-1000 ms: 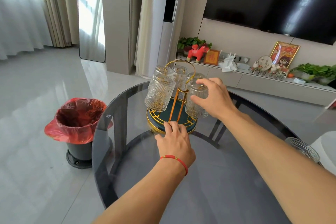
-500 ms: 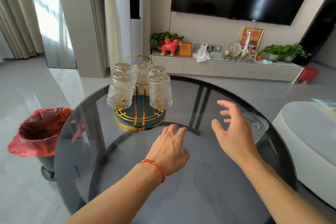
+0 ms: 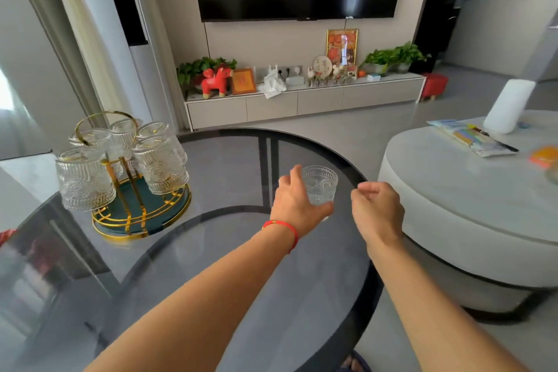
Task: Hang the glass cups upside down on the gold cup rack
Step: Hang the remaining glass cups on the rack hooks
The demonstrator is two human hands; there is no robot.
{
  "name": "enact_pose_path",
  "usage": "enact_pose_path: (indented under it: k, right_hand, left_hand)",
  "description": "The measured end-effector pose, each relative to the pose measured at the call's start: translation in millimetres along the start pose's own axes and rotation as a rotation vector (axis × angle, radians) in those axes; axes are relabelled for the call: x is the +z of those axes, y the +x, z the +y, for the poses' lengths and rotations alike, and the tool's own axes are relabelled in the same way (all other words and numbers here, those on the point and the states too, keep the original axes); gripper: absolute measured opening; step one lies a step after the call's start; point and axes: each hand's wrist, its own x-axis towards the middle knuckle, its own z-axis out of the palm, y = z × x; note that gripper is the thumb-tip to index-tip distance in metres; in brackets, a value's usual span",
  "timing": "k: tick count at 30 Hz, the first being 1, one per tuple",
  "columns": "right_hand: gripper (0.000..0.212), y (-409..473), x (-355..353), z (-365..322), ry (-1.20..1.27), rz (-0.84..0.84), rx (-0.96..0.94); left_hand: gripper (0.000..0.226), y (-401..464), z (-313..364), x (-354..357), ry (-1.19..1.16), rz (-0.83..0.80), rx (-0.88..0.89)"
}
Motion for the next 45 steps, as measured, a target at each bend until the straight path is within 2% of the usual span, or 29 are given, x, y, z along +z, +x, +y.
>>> enact_pose_path:
  k: [3,8,14,17,20,23,25,27,30,32,33,34,36,38,40,41,45]
  right_hand:
    - [0.022,6,-2,10,-0.079,-0.046,0.006]
    - [0.023,10,-3,17,-0.131,-0.134,-0.020]
    - [0.025,4,3,14,-0.165,-0.294,-0.006]
    - [0.016,-6,12,8,-0.074,-0.466,-0.015]
    - [0.023,-24,25,-4,0.018,-0.653,0.003]
    - [0.043,-46,44,-14,0.239,-0.893,0.210]
    - [0.050,-63,60,-20,0.392,-1.030,0.359]
    - [0.050,-79,78,-24,0.498,-1.060,0.445]
    - [0.038,-92,99,-27,0.594,-1.005,0.507]
    - [0.030,-93,108,-29,0.641,-0.976,0.568]
    - [0.030,-91,110,-28,0.666,-0.951,0.599]
    - [0.031,-90,110,-28,0.686,-0.937,0.613]
    - [0.030,-88,110,-27,0.649,-0.914,0.524]
    - [0.038,-86,115,-31,0.538,-0.849,0.406]
    - [0.046,-94,116,-41,0.512,-0.849,0.205]
    - [0.048,-99,121,-52,0.520,-0.856,0.163]
    - [0.074,-115,145,-101,0.389,-0.767,-0.160]
  left_hand:
    - [0.107,29,14,15,0.067,0.027,-0.055]
    - [0.090,38,9,15,0.062,0.030,-0.087]
    - [0.088,3,-8,-17,0.020,0.016,-0.084]
    - [0.084,-24,-25,-45,-0.186,0.092,-0.178]
    - [0.084,-49,-41,-73,-0.504,0.178,-0.251]
    - [0.081,-65,-55,-96,-0.685,0.215,-0.221]
    - [0.078,-74,-66,-105,-0.693,0.218,-0.193]
    - [0.079,-79,-81,-115,-0.602,0.204,-0.165]
    - [0.081,-77,-100,-134,-0.430,0.111,-0.149]
    - [0.067,-75,-115,-150,-0.444,0.129,-0.218]
    - [0.056,-73,-124,-155,-0.394,0.187,-0.249]
    - [0.045,-73,-135,-160,-0.236,0.251,-0.271]
    - [0.040,-75,-159,-168,0.168,0.289,-0.305]
    - [0.046,-78,-176,-173,0.407,0.250,-0.301]
    - [0.046,-78,-179,-175,0.530,0.197,-0.288]
    - [0.046,-78,-179,-178,0.571,0.186,-0.279]
    - [0.046,-80,-170,-177,0.627,0.136,-0.277]
